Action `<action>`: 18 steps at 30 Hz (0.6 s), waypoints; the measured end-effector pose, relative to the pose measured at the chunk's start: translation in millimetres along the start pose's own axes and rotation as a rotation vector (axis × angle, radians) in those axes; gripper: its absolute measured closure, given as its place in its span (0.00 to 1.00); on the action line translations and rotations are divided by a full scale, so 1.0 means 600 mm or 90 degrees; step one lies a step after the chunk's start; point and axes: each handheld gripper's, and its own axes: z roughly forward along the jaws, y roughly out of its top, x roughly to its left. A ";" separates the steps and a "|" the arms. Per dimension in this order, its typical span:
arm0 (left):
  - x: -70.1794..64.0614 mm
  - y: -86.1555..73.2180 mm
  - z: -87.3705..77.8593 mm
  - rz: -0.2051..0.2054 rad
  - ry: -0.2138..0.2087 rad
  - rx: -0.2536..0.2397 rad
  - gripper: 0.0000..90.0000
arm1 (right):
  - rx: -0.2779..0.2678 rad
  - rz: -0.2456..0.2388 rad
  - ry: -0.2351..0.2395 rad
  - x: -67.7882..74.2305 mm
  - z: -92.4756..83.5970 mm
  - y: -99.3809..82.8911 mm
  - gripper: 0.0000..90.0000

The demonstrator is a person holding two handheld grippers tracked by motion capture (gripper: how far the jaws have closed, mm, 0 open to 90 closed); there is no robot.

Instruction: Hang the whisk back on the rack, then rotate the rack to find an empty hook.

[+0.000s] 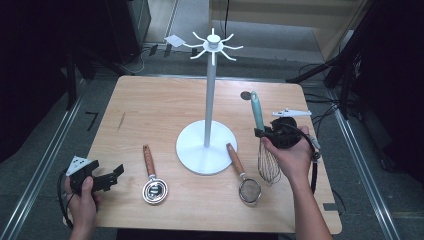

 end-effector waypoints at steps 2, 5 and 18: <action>0.000 0.000 0.000 0.000 0.000 0.000 0.00 | -0.030 -0.007 0.002 0.004 -0.008 0.002 0.79; 0.000 0.000 0.000 0.000 0.000 0.000 0.00 | -0.070 -0.017 0.019 0.009 -0.016 0.004 0.79; -0.001 0.000 0.000 0.002 0.001 0.000 0.00 | -0.191 -0.080 0.093 0.044 -0.049 0.021 0.79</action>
